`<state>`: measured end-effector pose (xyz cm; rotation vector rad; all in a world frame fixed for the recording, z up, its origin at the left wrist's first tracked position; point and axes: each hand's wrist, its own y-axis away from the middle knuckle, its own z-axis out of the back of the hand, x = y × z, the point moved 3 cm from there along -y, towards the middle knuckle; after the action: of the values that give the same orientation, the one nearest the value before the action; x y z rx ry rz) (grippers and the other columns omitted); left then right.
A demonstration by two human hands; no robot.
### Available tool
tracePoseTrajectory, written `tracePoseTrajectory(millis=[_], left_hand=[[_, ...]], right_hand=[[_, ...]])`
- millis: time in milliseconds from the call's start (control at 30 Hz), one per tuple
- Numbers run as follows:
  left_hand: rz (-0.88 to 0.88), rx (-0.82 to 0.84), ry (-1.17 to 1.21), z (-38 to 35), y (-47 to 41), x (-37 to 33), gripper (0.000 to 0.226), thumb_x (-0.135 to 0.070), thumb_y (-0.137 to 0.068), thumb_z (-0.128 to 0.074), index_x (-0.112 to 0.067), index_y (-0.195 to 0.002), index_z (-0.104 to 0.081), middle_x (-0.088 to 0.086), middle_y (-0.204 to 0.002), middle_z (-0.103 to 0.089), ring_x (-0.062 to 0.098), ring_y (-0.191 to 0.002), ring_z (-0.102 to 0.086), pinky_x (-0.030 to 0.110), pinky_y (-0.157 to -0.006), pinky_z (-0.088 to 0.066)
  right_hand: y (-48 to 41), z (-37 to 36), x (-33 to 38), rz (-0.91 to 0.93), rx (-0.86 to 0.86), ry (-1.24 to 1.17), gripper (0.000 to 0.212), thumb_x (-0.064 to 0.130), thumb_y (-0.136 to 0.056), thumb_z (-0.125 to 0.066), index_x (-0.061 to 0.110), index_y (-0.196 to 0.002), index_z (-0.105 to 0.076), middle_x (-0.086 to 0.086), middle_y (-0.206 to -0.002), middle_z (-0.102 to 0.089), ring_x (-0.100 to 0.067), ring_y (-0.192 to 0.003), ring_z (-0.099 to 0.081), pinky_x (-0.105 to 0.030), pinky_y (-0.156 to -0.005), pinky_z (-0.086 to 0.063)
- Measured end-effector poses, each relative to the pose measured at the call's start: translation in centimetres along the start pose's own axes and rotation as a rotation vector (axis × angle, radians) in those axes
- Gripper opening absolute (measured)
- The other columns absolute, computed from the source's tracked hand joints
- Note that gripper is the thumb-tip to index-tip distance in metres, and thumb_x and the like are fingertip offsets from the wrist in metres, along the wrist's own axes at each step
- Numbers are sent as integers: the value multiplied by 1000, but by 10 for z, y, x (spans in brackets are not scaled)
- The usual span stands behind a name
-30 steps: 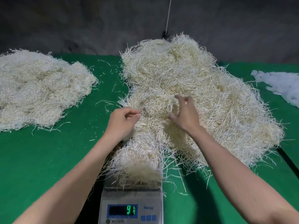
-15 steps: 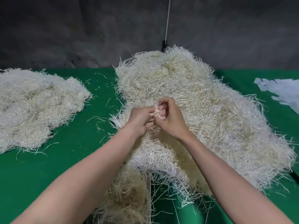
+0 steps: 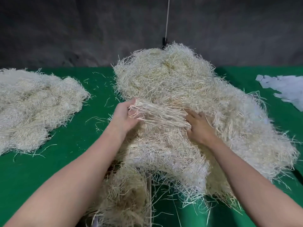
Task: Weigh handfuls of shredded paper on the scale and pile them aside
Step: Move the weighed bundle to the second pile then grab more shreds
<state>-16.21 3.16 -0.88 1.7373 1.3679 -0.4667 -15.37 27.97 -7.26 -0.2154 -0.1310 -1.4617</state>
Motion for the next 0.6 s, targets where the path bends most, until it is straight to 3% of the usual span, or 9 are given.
tracePoseTrajectory(millis=[67,133,200,267,333,433,467,533,600], left_hand=[[-30,-19,-27,8,-1,-7,14,-6,-89,-57,-5,-104,-58,12,-87,-70,23,-71,-71,32,-58,-57],[-61,15,-7,17,-4,-12,23,-8,-85,-60,-5,-108,-59,14,-110,-65,16,-67,-68,30,-64,-56],[-85,22,-69,22,-6,-14,28,-10,-79,-63,-9,-107,-60,12,-133,-52,13,-86,-64,30,-79,-52],[-85,-3,-149,29,-6,-15,23,-13,-80,-63,-13,-104,-62,9,-140,-46,22,-113,-55,47,-95,-46],[-71,-20,-138,34,-6,-14,18,-10,-87,-58,-13,-104,-59,8,-144,-38,28,-122,-47,62,-99,-36],[-17,93,54,29,-5,-11,22,-3,-89,-51,-5,-111,-50,18,-131,-47,39,-118,-53,65,-87,-45],[-8,133,130,23,-2,-10,25,-1,-86,-50,-3,-111,-48,21,-123,-54,38,-105,-62,60,-75,-53],[12,200,227,8,4,-8,28,-1,-79,-48,-1,-107,-46,24,-112,-59,36,-95,-65,53,-73,-56],[5,223,243,-4,10,-13,24,-2,-76,-48,-1,-99,-45,23,-92,-65,33,-78,-68,49,-68,-57]], right_hand=[[4,0,-4,5,0,33,41,15,-84,-56,30,-122,-49,15,-156,-9,-31,-144,-7,-53,-113,-2],[10,1,-4,6,32,12,39,12,-80,-55,34,-112,-51,19,-155,-2,-29,-145,-1,-55,-114,-3],[18,4,-3,18,85,-62,38,17,-80,-57,37,-113,-53,20,-154,-2,-26,-146,-2,-54,-116,-7],[21,18,9,105,37,-154,41,31,-81,-62,33,-121,-55,13,-155,-18,-21,-143,-19,-51,-117,-11],[23,40,29,180,-124,-348,37,39,-76,-60,31,-113,-59,6,-142,-43,-18,-132,-37,-49,-114,-18],[15,59,61,153,-384,-542,24,21,-78,-63,23,-100,-55,8,-105,-51,-12,-102,-48,-45,-99,-41],[10,59,75,113,-380,-571,26,18,-80,-64,19,-104,-54,10,-101,-48,-10,-95,-48,-40,-93,-47],[-1,48,104,100,-256,-560,37,26,-82,-59,16,-117,-50,13,-101,-46,-5,-85,-50,-27,-79,-49],[-9,24,122,171,-97,-319,30,30,-90,-52,14,-116,-51,12,-89,-48,-5,-75,-52,-20,-64,-44]])
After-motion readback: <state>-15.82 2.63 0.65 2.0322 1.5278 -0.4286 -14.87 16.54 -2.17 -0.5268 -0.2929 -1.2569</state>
